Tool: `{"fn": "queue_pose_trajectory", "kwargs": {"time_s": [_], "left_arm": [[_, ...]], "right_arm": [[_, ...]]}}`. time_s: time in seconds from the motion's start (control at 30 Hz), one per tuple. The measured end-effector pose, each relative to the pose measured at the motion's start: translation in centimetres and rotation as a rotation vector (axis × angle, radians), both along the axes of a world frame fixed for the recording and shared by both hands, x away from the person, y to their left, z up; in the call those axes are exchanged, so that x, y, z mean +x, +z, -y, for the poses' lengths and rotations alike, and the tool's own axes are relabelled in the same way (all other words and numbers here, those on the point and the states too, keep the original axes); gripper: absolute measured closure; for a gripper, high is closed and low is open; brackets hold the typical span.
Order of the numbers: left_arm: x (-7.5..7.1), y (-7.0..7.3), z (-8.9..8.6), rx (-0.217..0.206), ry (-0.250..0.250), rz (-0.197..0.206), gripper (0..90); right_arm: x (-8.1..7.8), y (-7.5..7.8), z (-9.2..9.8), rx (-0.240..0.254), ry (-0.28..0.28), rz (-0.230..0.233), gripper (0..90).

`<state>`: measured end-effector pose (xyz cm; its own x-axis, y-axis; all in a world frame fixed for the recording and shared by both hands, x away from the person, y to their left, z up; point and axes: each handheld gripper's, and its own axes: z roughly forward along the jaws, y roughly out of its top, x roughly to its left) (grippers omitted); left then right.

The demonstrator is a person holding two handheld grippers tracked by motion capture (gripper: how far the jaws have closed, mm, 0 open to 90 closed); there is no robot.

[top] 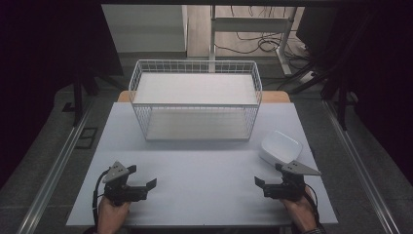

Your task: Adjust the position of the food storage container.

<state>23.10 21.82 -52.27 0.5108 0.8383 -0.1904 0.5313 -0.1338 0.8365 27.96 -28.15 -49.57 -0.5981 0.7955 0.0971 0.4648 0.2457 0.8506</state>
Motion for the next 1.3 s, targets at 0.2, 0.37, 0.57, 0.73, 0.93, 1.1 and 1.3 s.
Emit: {"fn": "queue_pose_trajectory", "kwargs": {"time_s": [0.2, 0.37, 0.57, 0.73, 0.93, 1.1, 1.3], "left_arm": [[-0.1, 0.0, 1.0, 0.079, -0.020, 0.008, 2.8], [-0.1, -0.1, 0.9, 0.059, -0.030, -0.005, 2.7], [-0.2, 0.0, 0.8, 0.029, -0.039, 0.009, 2.0], [-0.2, 0.0, 0.9, 0.036, -0.045, 0.007, 1.9], [-0.2, 0.0, 0.8, 0.033, -0.045, 0.009, 1.8], [-0.2, 0.0, 0.7, 0.033, -0.036, 0.012, 1.8], [-0.2, 0.0, 0.7, 0.036, -0.031, 0.011, 1.9]], "right_arm": [[0.0, 0.0, 0.0, -0.029, 0.037, 0.032, 2.0], [0.3, -0.1, 0.2, -0.024, 0.026, 0.005, 3.0], [0.5, 0.0, -0.1, -0.057, 0.010, -0.016, 0.1], [0.7, 0.3, -0.2, -0.034, 0.002, -0.035, 0.0], [1.2, 1.3, -0.1, -0.052, 0.000, -0.042, 8.1], [1.9, 2.2, 0.5, -0.043, -0.015, -0.045, 22.5], [3.1, 3.0, 1.2, -0.058, -0.013, -0.072, 46.4]]}}
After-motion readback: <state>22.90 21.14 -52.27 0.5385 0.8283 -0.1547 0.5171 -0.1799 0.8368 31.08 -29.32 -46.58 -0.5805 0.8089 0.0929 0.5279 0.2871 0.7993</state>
